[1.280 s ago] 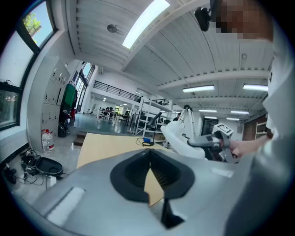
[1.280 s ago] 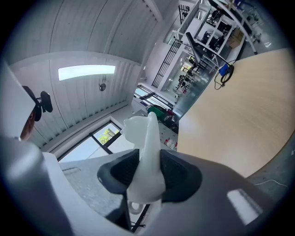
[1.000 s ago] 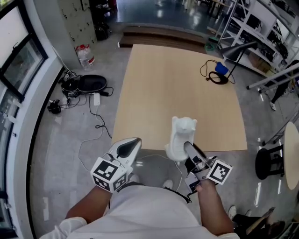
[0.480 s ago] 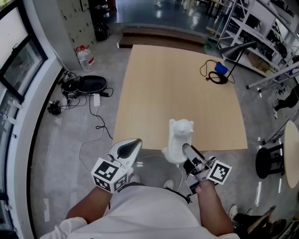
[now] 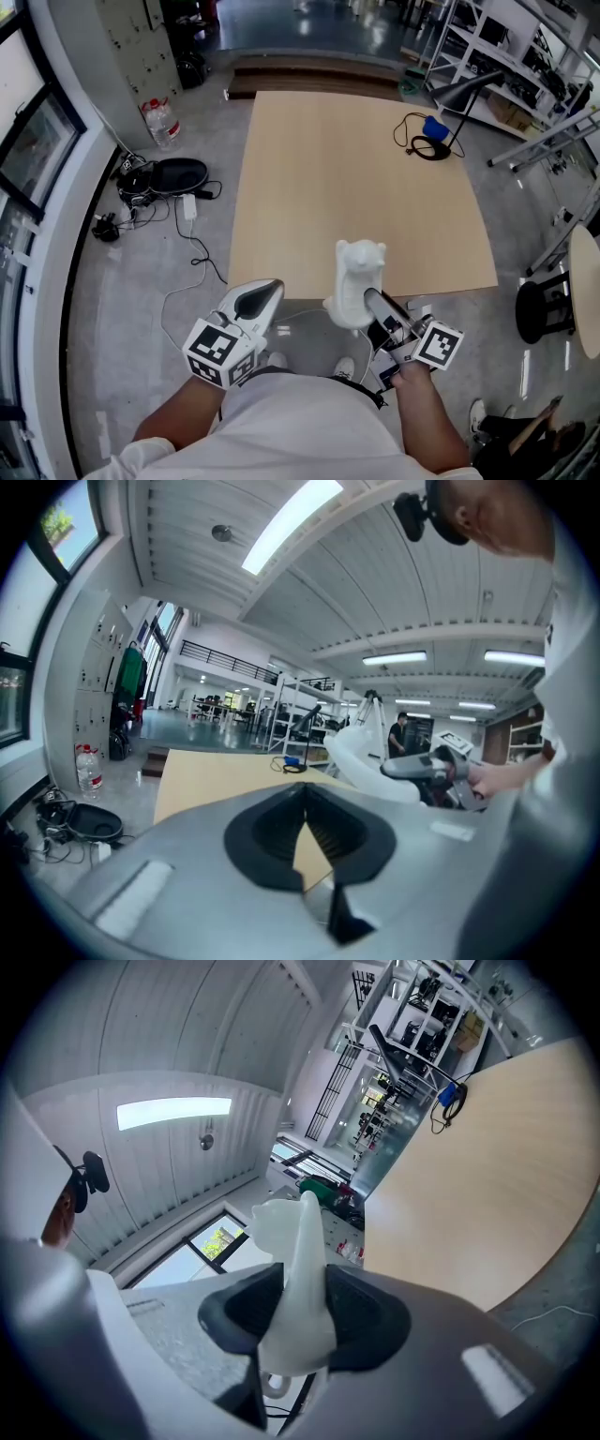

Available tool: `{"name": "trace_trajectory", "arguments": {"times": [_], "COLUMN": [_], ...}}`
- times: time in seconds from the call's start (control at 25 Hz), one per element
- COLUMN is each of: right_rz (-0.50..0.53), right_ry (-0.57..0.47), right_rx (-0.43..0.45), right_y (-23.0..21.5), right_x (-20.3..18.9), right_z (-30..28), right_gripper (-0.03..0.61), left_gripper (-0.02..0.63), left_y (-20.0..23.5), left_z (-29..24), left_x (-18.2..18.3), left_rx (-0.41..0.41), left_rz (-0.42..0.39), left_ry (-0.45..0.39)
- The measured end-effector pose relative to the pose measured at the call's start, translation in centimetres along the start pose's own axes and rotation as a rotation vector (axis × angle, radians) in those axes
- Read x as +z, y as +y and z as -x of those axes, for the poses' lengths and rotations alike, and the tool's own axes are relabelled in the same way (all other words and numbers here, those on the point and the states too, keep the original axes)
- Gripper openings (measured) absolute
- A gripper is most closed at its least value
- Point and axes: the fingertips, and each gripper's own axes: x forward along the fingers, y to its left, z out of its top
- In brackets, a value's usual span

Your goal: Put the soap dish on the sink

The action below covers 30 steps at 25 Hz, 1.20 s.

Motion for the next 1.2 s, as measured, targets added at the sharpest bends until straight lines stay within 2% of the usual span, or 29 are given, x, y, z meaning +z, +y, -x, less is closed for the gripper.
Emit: {"name": "trace_trajectory", "arguments": {"times": [0.28, 0.68, 0.88, 1.2], "right_rz": [-0.008, -0.063, -0.103, -0.098], "right_ry": [-0.051, -0.164, -0.263, -0.461], "right_rx": [-0.035, -0.140, -0.216, -0.328], "right_y": [0.1, -0.2, -1.1, -1.7], "right_x": [-1.1, -3.6, -3.8, -1.6], "right_z": [0.8, 3.7, 7.3, 15.0], "right_gripper": [0.143, 0.141, 0.142, 0.141], "left_gripper": [0.008, 0.008, 0.008, 0.008], "left_y": [0.0, -1.5, -3.8, -9.0], "left_z": [0.1, -0.5, -2.4, -6.6], "left_x": [-0.2, -2.4, -2.3, -1.3], "left_rx": [-0.057, -0.219, -0.323, -0.493], "left_rz": [-0.011, -0.008, -0.029, -0.079], "left_ry": [0.014, 0.097, 0.121, 0.135]}}
